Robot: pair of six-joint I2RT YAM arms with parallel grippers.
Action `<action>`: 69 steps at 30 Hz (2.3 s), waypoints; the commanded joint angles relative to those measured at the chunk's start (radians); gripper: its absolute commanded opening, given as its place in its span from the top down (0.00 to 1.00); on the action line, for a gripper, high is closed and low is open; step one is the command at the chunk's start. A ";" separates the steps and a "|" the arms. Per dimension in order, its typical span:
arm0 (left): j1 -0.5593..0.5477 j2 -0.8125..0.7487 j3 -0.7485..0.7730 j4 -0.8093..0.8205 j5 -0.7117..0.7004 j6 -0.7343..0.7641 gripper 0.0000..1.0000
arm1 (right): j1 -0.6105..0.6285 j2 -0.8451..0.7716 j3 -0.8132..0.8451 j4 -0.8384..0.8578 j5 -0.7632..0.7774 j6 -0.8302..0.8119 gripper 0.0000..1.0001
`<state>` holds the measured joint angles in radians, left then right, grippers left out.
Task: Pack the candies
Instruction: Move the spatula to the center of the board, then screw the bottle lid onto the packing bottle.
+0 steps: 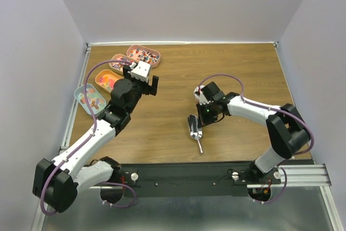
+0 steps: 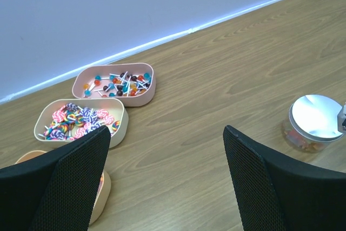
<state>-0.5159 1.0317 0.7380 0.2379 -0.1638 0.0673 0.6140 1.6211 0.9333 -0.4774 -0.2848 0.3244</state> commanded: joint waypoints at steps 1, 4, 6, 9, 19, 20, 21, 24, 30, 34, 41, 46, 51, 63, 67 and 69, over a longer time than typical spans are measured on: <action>0.007 -0.036 0.008 0.001 -0.003 0.011 0.08 | -0.003 -0.050 -0.005 -0.053 0.227 -0.024 0.99; 0.007 -0.039 0.006 0.001 0.013 0.009 0.08 | -0.051 -0.073 0.033 -0.156 0.407 -0.034 0.99; 0.007 -0.039 0.006 0.001 0.018 0.008 0.08 | -0.132 -0.079 0.054 -0.217 0.481 -0.041 0.99; 0.007 -0.038 0.001 0.006 0.030 0.005 0.08 | -0.273 -0.083 0.096 -0.256 0.602 -0.045 0.99; 0.007 0.034 -0.038 0.084 0.217 0.010 0.07 | -0.526 0.186 0.367 -0.193 0.575 -0.122 0.99; 0.007 0.050 -0.043 0.109 0.228 0.006 0.07 | -0.542 0.218 0.378 -0.179 0.547 -0.125 0.99; 0.007 0.062 -0.049 0.124 0.248 0.020 0.07 | -0.565 0.226 0.398 -0.178 0.521 -0.127 0.99; 0.007 0.126 -0.083 0.227 0.394 0.045 0.07 | -0.571 0.240 0.420 -0.171 0.487 -0.145 0.91; -0.013 0.313 -0.152 0.575 0.532 -0.020 0.06 | -0.571 0.198 0.453 -0.175 0.432 -0.156 0.50; -0.055 0.462 -0.126 0.666 0.527 -0.008 0.07 | -0.571 0.119 0.461 -0.182 0.397 -0.133 0.41; -0.099 0.714 -0.098 0.894 0.583 -0.004 0.11 | -0.511 0.111 0.449 -0.130 -0.038 -0.128 0.39; -0.130 0.824 -0.121 1.028 0.560 0.006 0.11 | -0.470 0.170 0.418 -0.057 -0.218 -0.105 0.39; -0.133 0.932 -0.095 1.100 0.589 -0.021 0.11 | -0.467 0.233 0.424 -0.006 -0.295 -0.102 0.39; -0.134 0.995 0.003 1.009 0.550 -0.021 0.07 | -0.448 0.315 0.426 0.063 -0.416 -0.090 0.39; -0.134 0.989 0.023 0.956 0.546 -0.015 0.07 | -0.439 0.356 0.441 0.071 -0.422 -0.090 0.39; -0.136 0.982 0.035 0.911 0.543 -0.008 0.07 | -0.433 0.365 0.438 0.072 -0.435 -0.088 0.39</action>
<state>-0.6456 2.0216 0.7475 1.2263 0.3965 0.0444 0.1646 1.9411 1.3659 -0.4294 -0.6678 0.2283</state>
